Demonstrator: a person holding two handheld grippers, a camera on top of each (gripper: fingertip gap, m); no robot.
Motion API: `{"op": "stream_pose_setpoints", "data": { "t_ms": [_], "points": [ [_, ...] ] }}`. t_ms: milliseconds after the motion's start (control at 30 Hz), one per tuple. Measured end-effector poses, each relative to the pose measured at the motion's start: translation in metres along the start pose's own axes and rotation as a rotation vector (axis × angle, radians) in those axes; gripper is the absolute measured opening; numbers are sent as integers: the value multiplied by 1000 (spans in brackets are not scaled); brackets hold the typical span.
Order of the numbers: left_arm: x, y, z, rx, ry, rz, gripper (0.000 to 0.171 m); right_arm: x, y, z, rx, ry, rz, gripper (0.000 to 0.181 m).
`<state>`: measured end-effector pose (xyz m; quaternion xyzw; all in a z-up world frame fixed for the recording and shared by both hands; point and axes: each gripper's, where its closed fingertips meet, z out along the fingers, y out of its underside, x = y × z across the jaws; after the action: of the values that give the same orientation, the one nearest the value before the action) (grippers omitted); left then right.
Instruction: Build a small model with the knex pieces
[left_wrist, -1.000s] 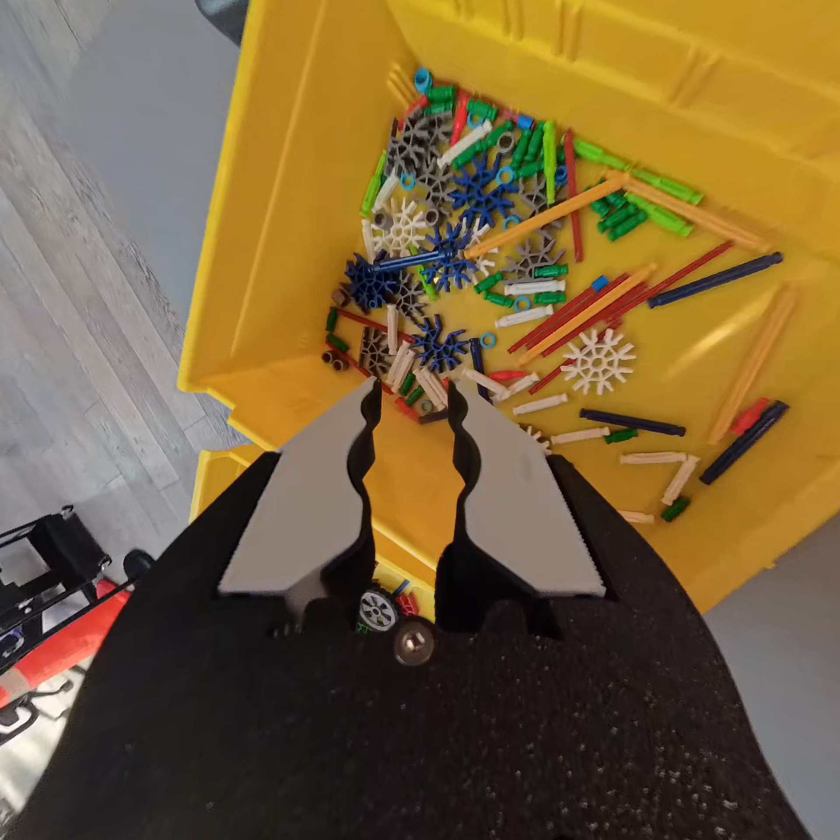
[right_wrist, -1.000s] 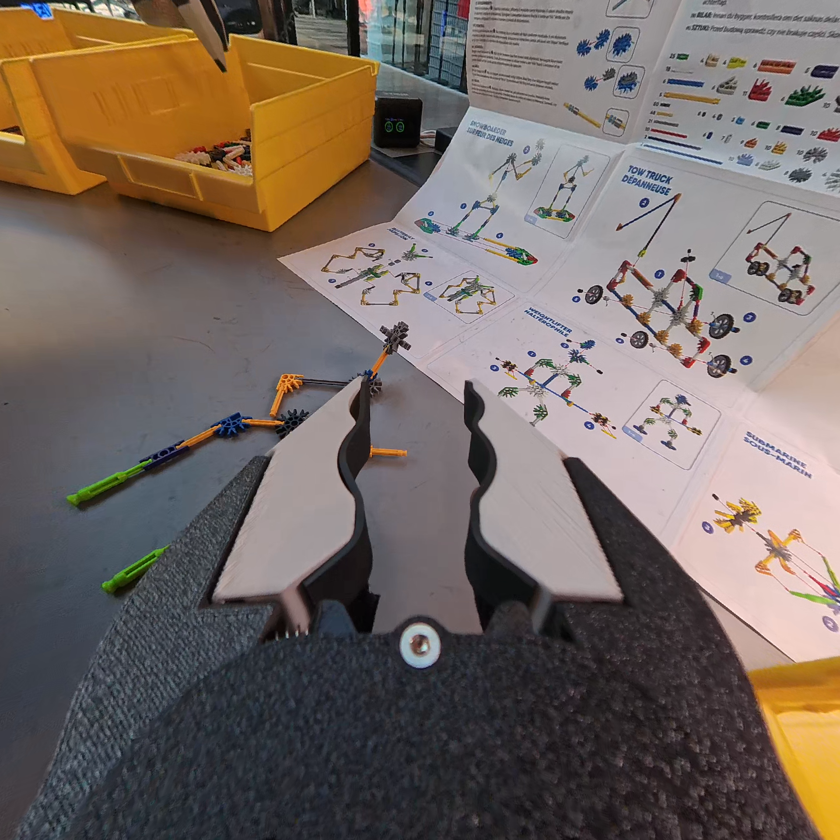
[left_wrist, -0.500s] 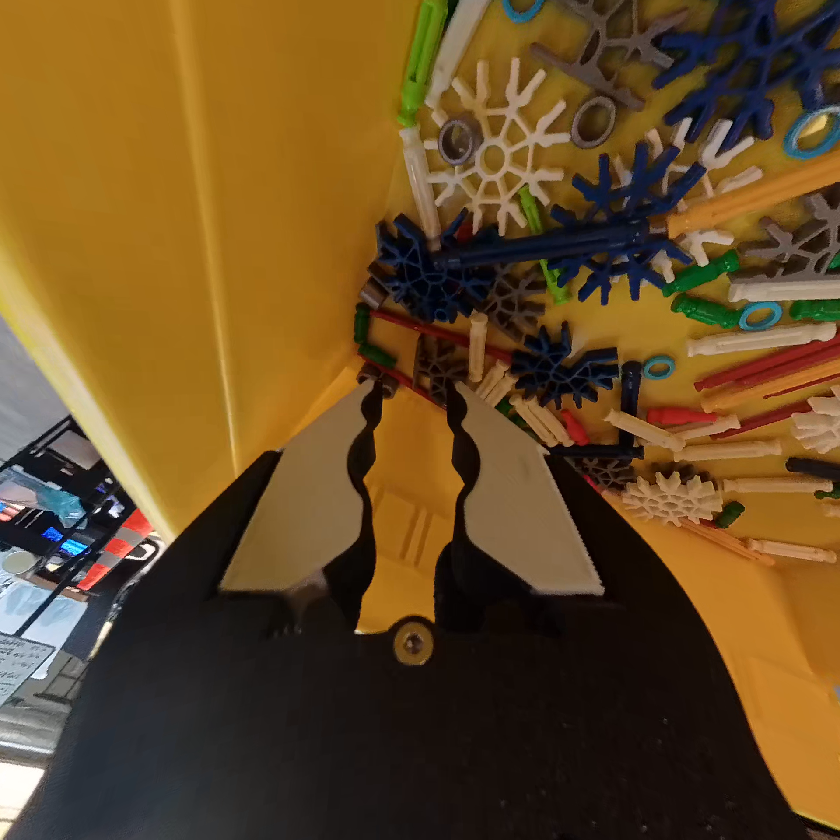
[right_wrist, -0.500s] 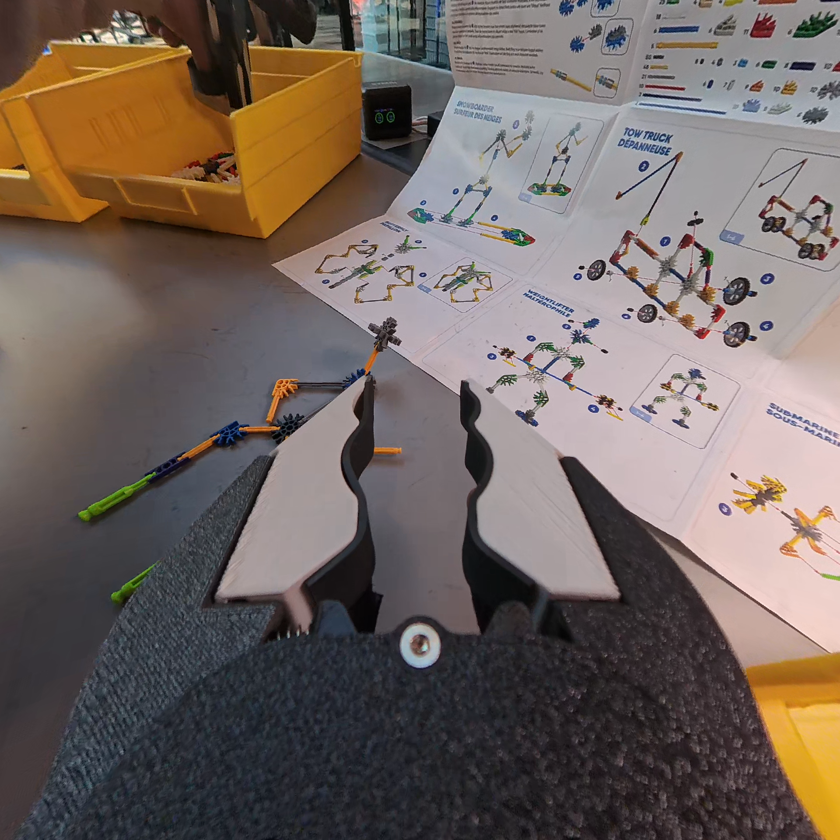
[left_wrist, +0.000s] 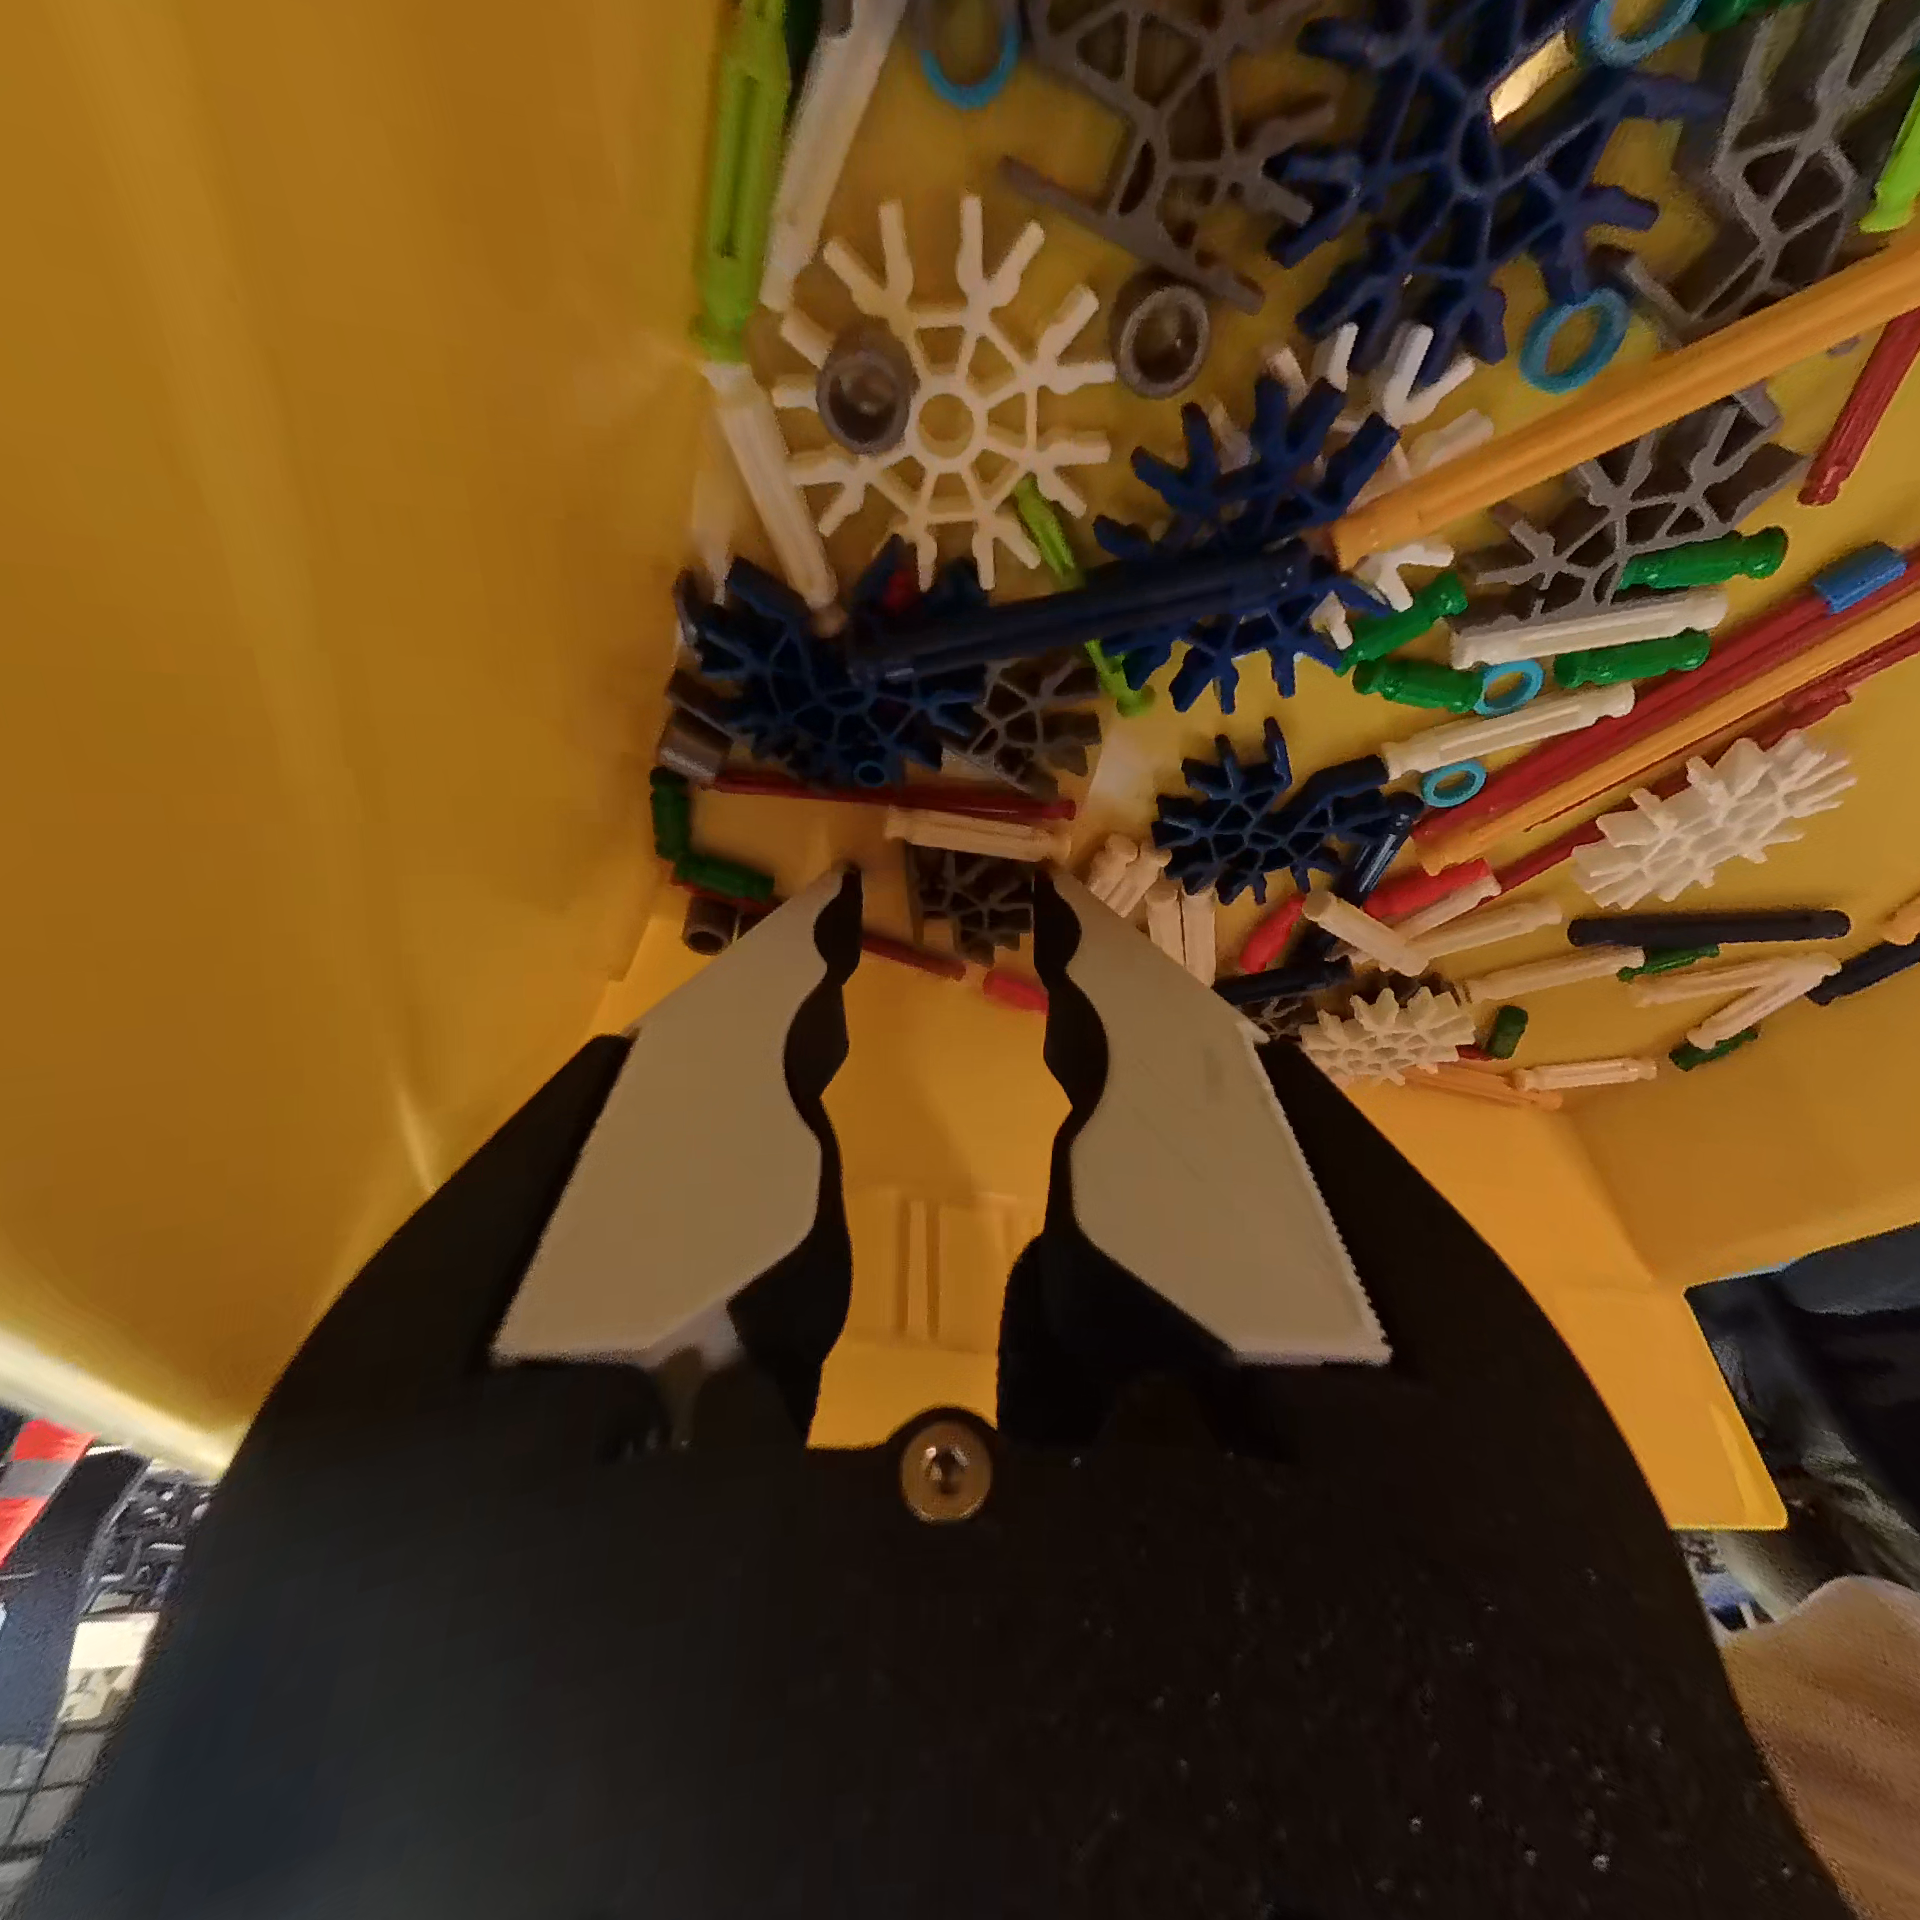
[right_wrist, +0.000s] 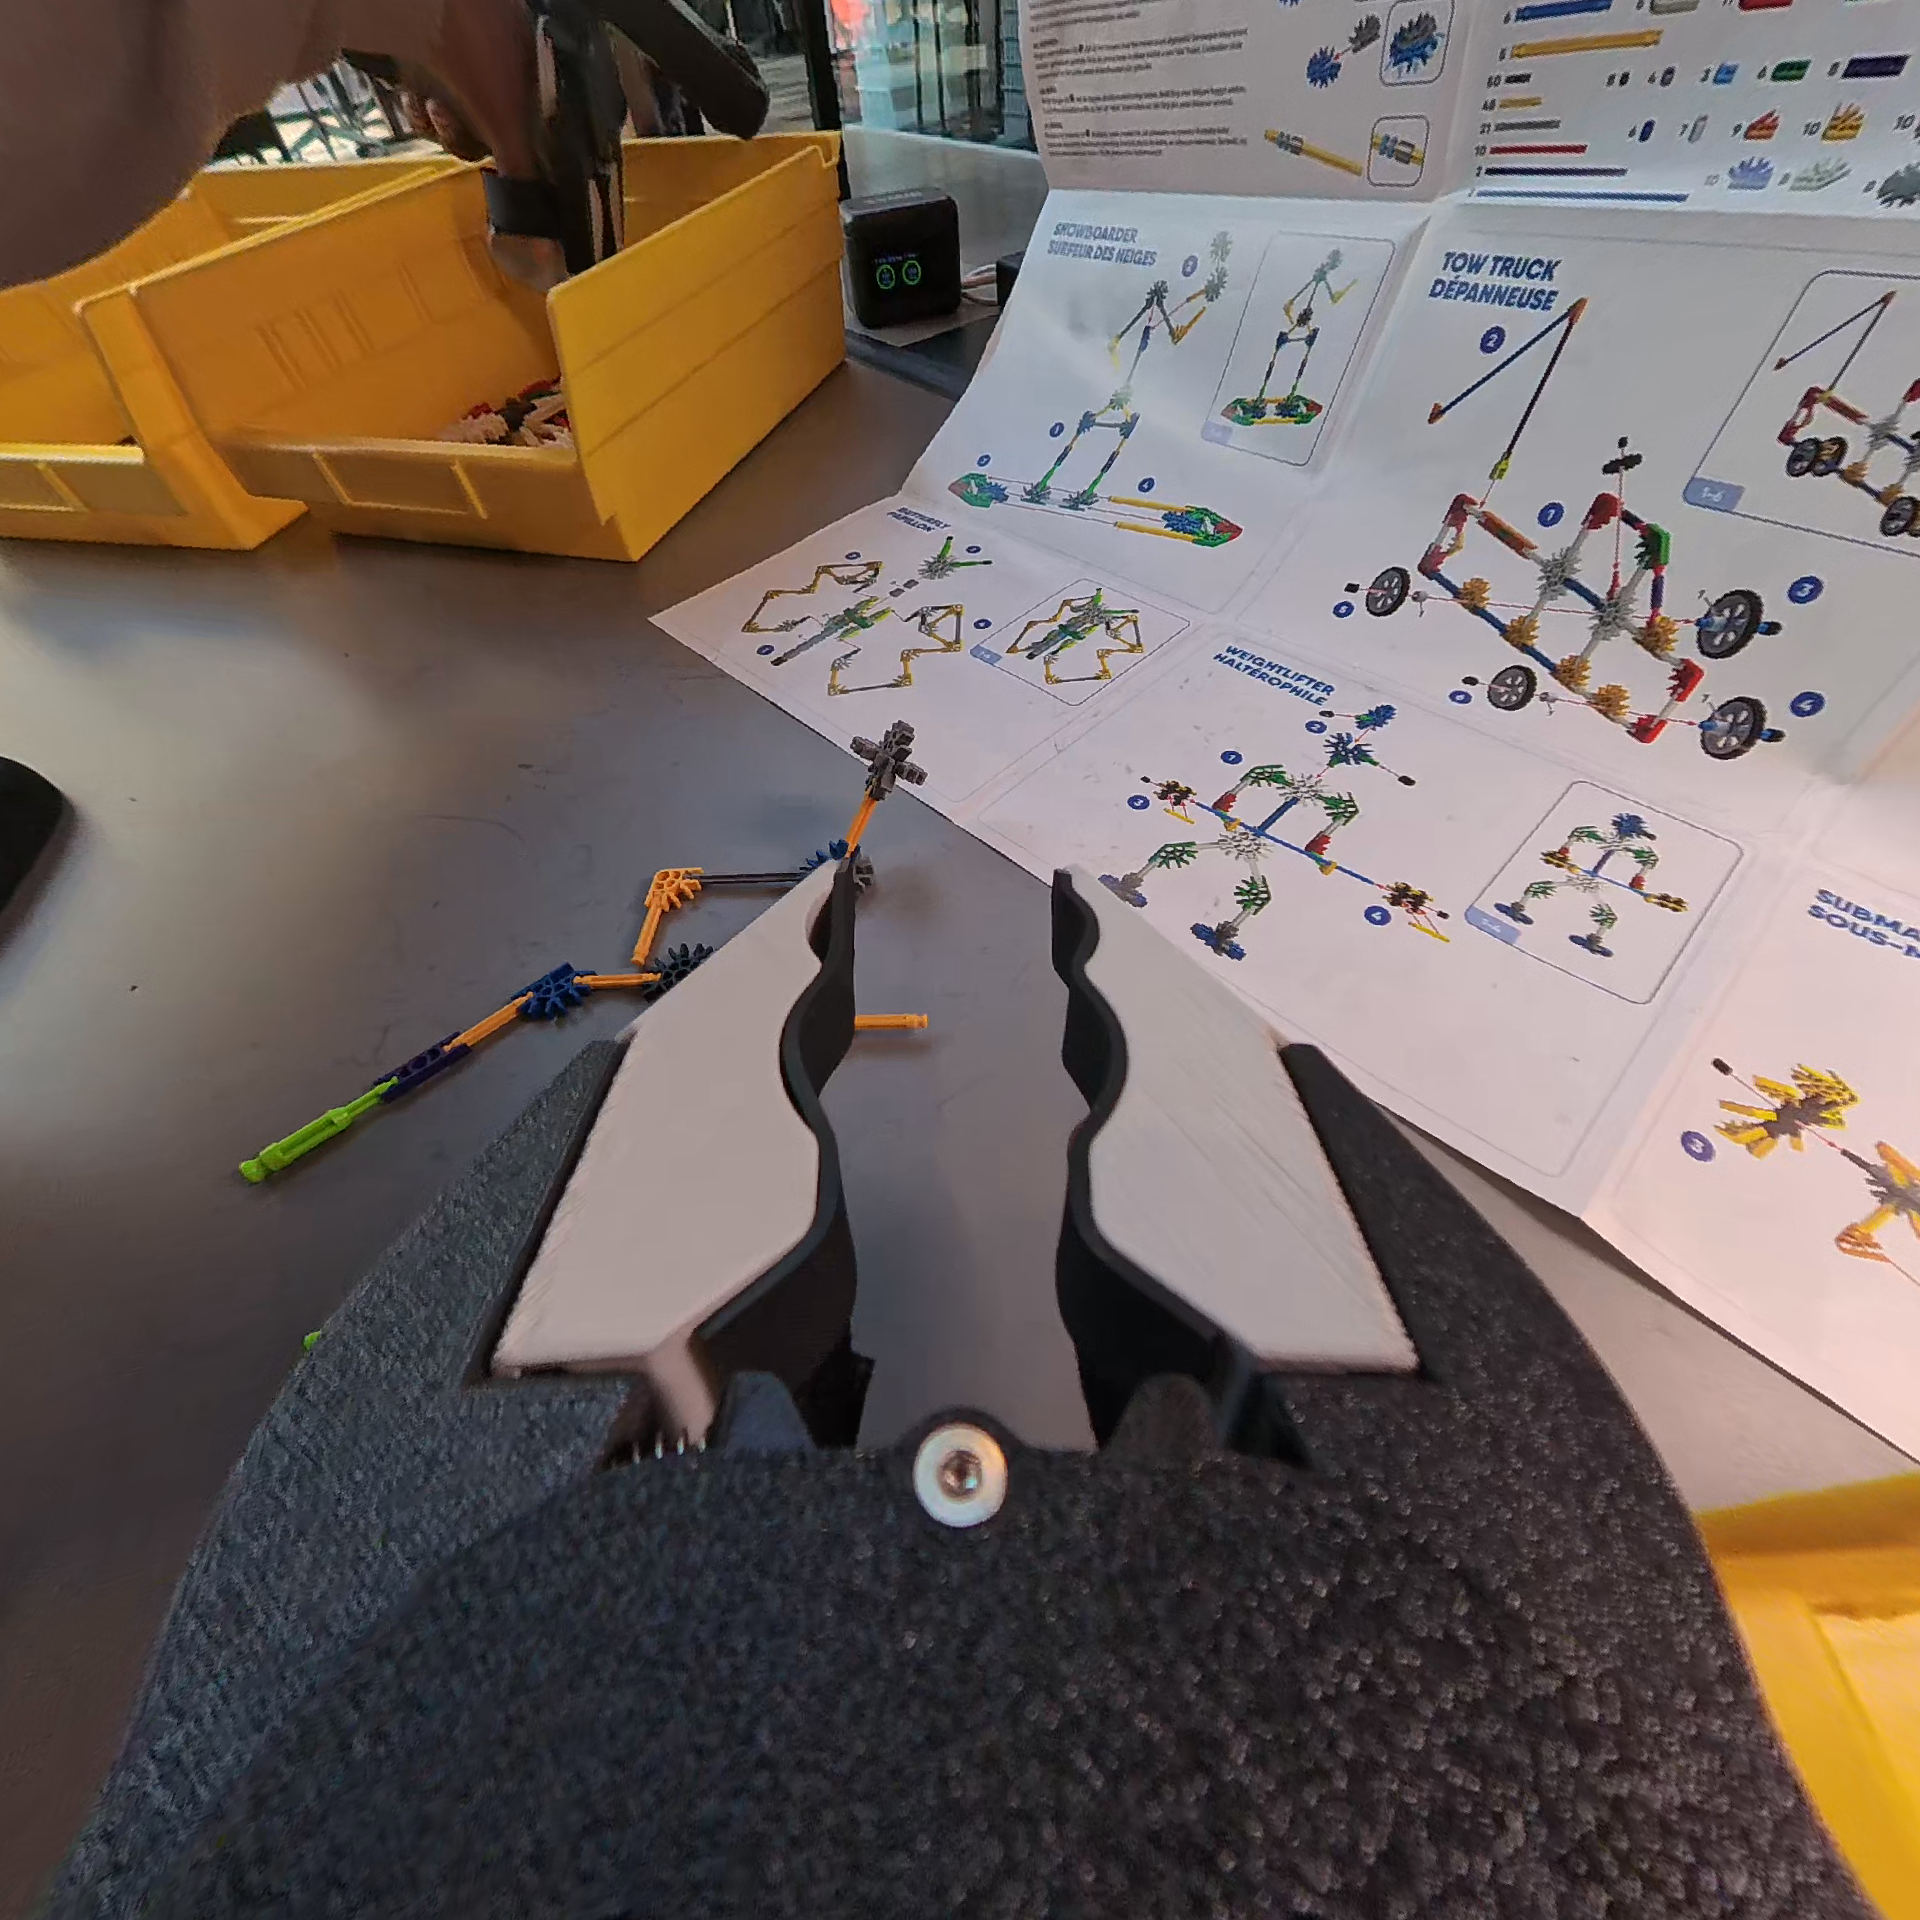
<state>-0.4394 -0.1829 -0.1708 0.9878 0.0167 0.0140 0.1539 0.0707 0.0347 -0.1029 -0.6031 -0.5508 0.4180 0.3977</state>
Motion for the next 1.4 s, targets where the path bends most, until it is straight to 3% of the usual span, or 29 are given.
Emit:
{"op": "stream_pose_setpoints", "data": {
  "t_ms": [67, 267, 367, 433, 533, 600, 667, 733, 833, 933, 1000, 1133, 1233, 1300, 1400],
  "points": [
    [-1, 2, 0, -31, -10, 33, 24, 0, 0, 0, -2, 4, -8, 36],
    [-3, 10, -6, -73, -22, 74, 23, -1, 1, 1, -9, 10, -24, 36],
    [2, 15, -35, 0, -67, 84, 23, -3, 2, 1, -15, 19, -47, 36],
    [20, 12, -67, 125, -103, 116, 23, -3, 1, 1, -10, 31, -68, 37],
    [92, -11, -129, 457, -106, 218, 21, -3, -1, -1, 4, 54, -103, 37],
    [164, -19, -161, 654, -99, 328, 21, -7, -3, -2, 14, 56, -134, 38],
    [242, -19, -170, 778, -79, 445, 21, -12, -3, -2, 17, 55, -173, 38],
    [314, -17, -152, 826, -38, 533, 21, -16, -2, -1, 13, 55, -212, 38],
    [400, -16, -86, 755, 22, 649, 21, -20, -1, -1, 11, 66, -258, 37],
    [453, -17, -23, 643, 63, 724, 21, -22, -2, -1, 15, 71, -276, 37],
    [471, -17, -3, 604, 68, 761, 21, -22, -2, -2, 16, 72, -277, 37],
    [476, -18, 0, 595, 76, 775, 28, -19, -2, -2, 14, 74, -266, 38],
    [447, -26, -34, 688, 72, 698, 33, -17, -3, -3, 20, 69, -242, 41],
    [399, -35, -77, 815, 18, 570, 34, -16, -3, -3, 24, 66, -230, 43],
    [278, -40, -133, 941, -166, 261, 34, -15, -3, -3, 22, 58, -216, 47]
  ]
}}
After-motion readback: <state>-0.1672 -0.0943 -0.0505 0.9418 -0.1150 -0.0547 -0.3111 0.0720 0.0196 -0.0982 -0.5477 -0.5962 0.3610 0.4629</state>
